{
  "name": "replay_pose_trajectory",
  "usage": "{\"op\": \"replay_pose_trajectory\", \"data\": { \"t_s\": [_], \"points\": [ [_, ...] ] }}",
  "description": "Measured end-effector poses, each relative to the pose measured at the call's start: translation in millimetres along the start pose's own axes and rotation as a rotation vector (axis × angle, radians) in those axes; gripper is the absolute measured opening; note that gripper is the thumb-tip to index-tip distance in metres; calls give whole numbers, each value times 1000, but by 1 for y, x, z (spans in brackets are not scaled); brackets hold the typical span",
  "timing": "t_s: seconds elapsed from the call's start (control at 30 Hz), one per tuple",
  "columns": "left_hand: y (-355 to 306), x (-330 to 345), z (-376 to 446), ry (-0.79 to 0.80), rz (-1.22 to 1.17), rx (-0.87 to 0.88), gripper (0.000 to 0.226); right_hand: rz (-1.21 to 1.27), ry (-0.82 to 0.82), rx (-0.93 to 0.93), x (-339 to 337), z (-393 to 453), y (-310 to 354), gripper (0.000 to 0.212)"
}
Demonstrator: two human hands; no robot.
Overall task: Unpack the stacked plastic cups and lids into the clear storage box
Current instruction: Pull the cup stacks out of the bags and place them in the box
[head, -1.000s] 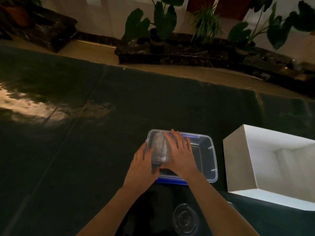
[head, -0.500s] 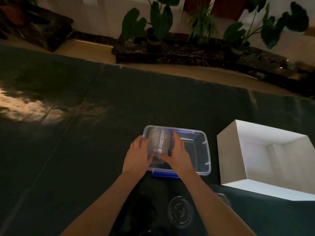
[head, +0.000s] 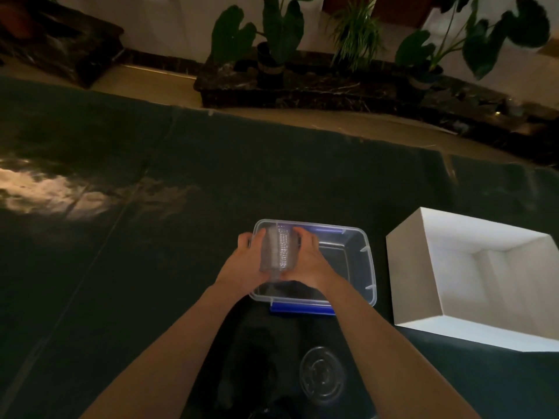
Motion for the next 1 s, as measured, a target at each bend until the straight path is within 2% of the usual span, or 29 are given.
{"op": "replay_pose_trajectory", "data": {
  "t_s": [0.1,0.3,0.53,0.67,0.73,0.83,0.9,0.97,1.0],
  "points": [
    [-4,0,-1,17,-15,-14,117,-4,2,0,-1,-3,4,131],
    [-1,2,-12,19,11,9,125,-77,-5,-92,2,-16,-7,137],
    [9,-1,-22,29,-67,49,116,169,190,-142,1,-31,-17,137],
    [15,1,-31,54,-136,46,121,293,254,-164,1,-38,-24,135],
    [15,1,-40,26,-192,74,113,341,255,-131,-2,-42,-32,129],
    [22,-1,-54,-145,-250,51,91,384,115,-65,-11,-53,-41,107],
    [26,-5,-68,-344,-259,-4,76,382,-120,-47,-22,-68,-49,79],
    [20,-4,-91,-519,-261,30,56,324,-351,-52,-35,-90,-57,48],
    [14,0,-104,-559,-270,72,46,291,-419,-59,-40,-104,-61,41]
  ]
}}
Point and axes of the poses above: each hand's wrist, its own z-axis towards the middle knuckle, its own x-axis out of the palm, y = z × x, the point moved 6 cm from there along z, towards the middle knuckle, and after that the axes turned 13 degrees about -z, right-handed, at the moved point
